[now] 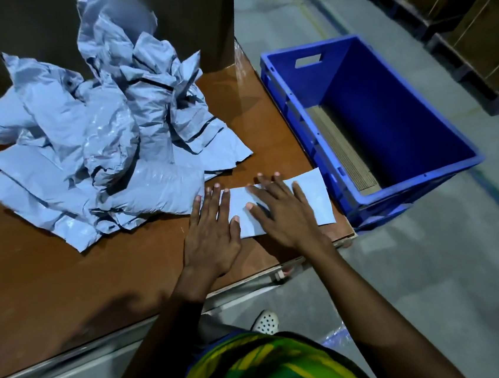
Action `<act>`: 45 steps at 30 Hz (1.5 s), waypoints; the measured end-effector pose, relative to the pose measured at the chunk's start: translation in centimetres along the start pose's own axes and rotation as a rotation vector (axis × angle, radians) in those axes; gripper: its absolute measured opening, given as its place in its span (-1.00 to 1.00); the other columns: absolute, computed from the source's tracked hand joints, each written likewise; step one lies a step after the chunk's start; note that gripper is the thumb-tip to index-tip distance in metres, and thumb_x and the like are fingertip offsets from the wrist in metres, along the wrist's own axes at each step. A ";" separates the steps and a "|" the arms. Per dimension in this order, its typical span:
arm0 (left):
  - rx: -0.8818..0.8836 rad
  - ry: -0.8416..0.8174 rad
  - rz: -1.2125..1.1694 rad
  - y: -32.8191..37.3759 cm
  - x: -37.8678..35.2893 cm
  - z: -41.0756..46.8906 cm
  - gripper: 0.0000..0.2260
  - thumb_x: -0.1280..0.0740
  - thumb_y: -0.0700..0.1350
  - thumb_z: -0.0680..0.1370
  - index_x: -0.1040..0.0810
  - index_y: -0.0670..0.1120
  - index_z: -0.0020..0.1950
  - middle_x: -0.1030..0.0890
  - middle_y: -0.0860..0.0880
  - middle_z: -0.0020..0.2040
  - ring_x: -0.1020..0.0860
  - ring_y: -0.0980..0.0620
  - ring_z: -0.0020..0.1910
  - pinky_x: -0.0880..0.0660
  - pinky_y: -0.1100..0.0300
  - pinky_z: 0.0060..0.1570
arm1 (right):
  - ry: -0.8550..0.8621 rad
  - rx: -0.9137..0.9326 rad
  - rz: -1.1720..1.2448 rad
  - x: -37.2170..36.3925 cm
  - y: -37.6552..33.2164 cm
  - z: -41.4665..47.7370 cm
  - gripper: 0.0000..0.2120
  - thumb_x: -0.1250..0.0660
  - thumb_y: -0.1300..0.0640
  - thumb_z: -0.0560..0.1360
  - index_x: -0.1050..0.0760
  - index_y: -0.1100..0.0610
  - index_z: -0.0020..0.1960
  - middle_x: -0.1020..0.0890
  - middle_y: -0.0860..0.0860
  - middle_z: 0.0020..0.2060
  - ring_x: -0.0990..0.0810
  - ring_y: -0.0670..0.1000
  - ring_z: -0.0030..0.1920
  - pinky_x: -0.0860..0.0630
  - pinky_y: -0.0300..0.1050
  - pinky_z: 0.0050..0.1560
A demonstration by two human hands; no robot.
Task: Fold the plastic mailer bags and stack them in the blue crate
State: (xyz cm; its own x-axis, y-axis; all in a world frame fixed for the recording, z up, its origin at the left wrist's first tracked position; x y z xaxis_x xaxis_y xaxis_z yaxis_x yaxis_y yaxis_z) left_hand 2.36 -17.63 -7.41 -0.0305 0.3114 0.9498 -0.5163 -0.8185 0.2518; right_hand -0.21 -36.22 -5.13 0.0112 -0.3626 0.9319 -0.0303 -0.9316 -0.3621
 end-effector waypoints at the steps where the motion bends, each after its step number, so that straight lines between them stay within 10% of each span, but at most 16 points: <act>1: 0.004 0.011 -0.015 0.2 0.2 0.1 -0.42 0.03 0.00 0.66 -0.26 -0.25 0.62 -0.20 -0.23 0.65 -0.12 -0.16 0.66 0.01 -0.12 0.64 | 0.029 -0.034 -0.001 0.6 1.1 -0.4 -0.39 0.07 -0.32 0.67 -0.25 -0.13 0.64 -0.15 -0.11 0.67 0.04 0.03 0.69 0.07 0.25 0.64; 16: -0.005 0.002 0.101 3.4 -2.1 2.5 -0.46 0.01 0.20 0.71 -0.11 0.11 0.69 -0.03 -0.05 0.71 0.06 -0.16 0.68 0.06 -0.36 0.56 | 0.164 -0.123 -0.120 -0.4 4.5 -1.9 -0.40 0.05 -0.39 0.67 -0.18 -0.22 0.65 -0.07 -0.16 0.68 0.13 -0.02 0.69 0.11 0.14 0.65; 29: -0.145 0.025 -0.021 3.3 -0.2 1.1 -0.47 -0.01 0.14 0.75 -0.22 -0.09 0.66 -0.20 -0.08 0.67 -0.06 -0.07 0.68 -0.01 -0.26 0.60 | 0.320 0.093 0.176 1.6 4.6 -4.0 -0.44 -0.25 -0.22 0.67 -0.40 0.03 0.57 -0.27 -0.04 0.64 -0.09 0.01 0.67 -0.10 0.24 0.62; 37: -0.231 -0.088 -0.048 2.9 0.2 -1.9 -0.36 -0.08 0.22 0.71 0.01 -0.02 0.71 0.05 0.00 0.71 0.13 -0.05 0.69 0.04 -0.27 0.60 | 0.158 0.148 0.184 1.0 5.4 -6.5 -0.34 -0.37 -0.27 0.60 -0.33 -0.06 0.61 -0.29 -0.11 0.62 -0.12 -0.05 0.66 -0.13 0.18 0.63; 45: -0.287 0.259 -0.186 1.5 0.8 -1.5 -0.78 -0.39 -0.16 0.64 -0.64 -0.19 0.26 -0.60 -0.17 0.37 -0.51 -0.19 0.44 -0.41 -0.24 0.39 | 0.605 0.295 0.115 1.1 5.9 -7.5 -0.84 -0.46 0.20 0.61 -0.71 0.22 0.16 -0.70 0.12 0.19 -0.67 0.13 0.24 -0.55 0.23 0.30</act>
State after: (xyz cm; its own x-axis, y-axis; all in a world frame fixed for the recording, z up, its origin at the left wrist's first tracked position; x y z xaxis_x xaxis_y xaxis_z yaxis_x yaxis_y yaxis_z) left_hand 0.30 -17.92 -6.52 -0.1097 0.5818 0.8059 -0.7495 -0.5809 0.3173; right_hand -7.86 -41.99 -6.06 -0.5389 -0.4624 0.7041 0.2768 -0.8866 -0.3705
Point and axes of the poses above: each hand's wrist, its own z-axis towards the middle knuckle, its own x-axis out of the back of the hand, y = z × x, the point moved 2 cm from there along z, towards the middle knuckle
